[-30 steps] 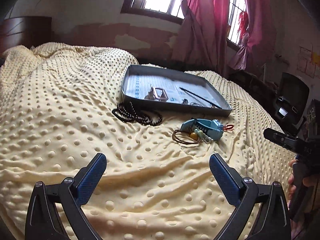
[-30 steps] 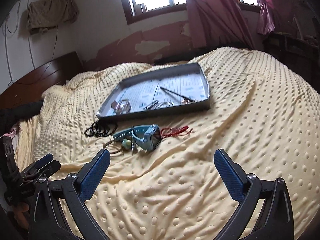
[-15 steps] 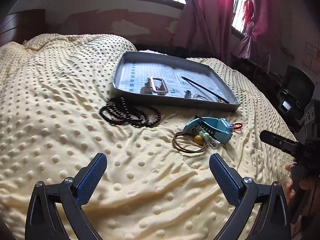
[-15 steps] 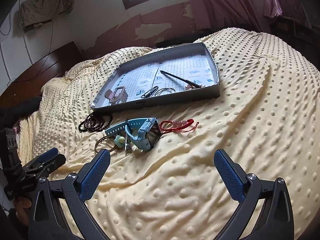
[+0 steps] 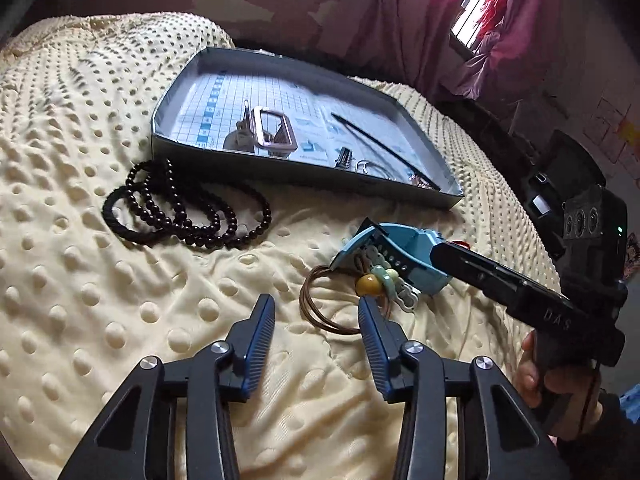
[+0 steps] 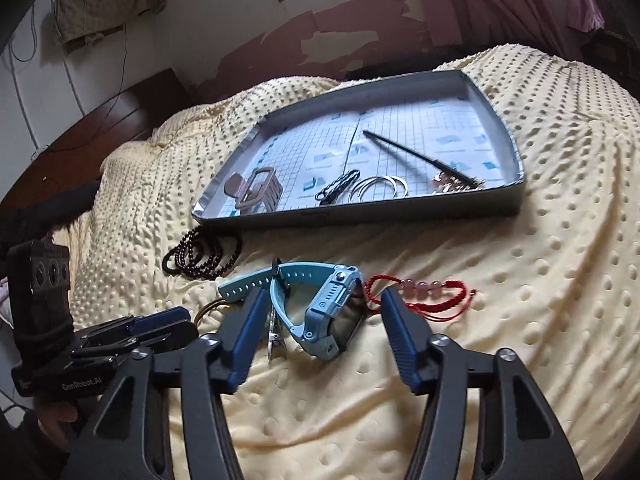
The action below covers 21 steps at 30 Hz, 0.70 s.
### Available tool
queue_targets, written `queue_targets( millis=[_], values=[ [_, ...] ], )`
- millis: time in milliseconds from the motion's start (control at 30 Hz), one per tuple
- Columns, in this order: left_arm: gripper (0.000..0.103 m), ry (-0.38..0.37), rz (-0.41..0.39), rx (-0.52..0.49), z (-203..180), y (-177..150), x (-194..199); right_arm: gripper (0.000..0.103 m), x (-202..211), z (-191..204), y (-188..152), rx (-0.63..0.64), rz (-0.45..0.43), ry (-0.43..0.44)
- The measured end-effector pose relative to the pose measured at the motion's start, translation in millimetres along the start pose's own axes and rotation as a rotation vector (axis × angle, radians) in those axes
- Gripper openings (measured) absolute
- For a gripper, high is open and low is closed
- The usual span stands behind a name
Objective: Organize jewelry
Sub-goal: 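Grasp the light blue watch with the right tool while the left tool closes near the brown hair tie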
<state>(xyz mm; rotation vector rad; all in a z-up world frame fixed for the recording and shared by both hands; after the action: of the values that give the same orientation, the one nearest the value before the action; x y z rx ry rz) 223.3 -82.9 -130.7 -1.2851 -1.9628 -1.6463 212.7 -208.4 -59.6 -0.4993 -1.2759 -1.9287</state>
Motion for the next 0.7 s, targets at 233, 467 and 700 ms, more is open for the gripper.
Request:
queue_targets(
  millis=[233, 467, 700],
  values=[
    [0.03, 0.026, 0.035, 0.003, 5.2, -2.9, -11.1, 0.043, -11.2, -2.6, -2.7, -0.009, 0.022, -0.02],
    [0.013, 0.045, 0.045, -0.024, 2.5, -5.1, -13.5, 0.041, -9.7, -7.0, 2.2, -0.086, -0.001, 0.029],
    [0.004, 0.062, 0.024, -0.001, 6.5, -8.7, -8.6, 0.03, -19.6, -8.9, -4.3, -0.089, 0.036, -0.02]
  ],
)
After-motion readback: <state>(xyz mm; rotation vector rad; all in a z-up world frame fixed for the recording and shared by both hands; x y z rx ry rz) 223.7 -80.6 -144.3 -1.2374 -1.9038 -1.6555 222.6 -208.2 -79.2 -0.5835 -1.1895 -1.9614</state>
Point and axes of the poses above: each gripper's, at about its wrist camera, not at the fingertips, and x roughly against the way its jaws point, z to its left, y to its top, the point moved 8 cm from there along -x, roughly the way its jaws point, and after that the axes turned 7 degrees about -x, right-handed, at the moved point
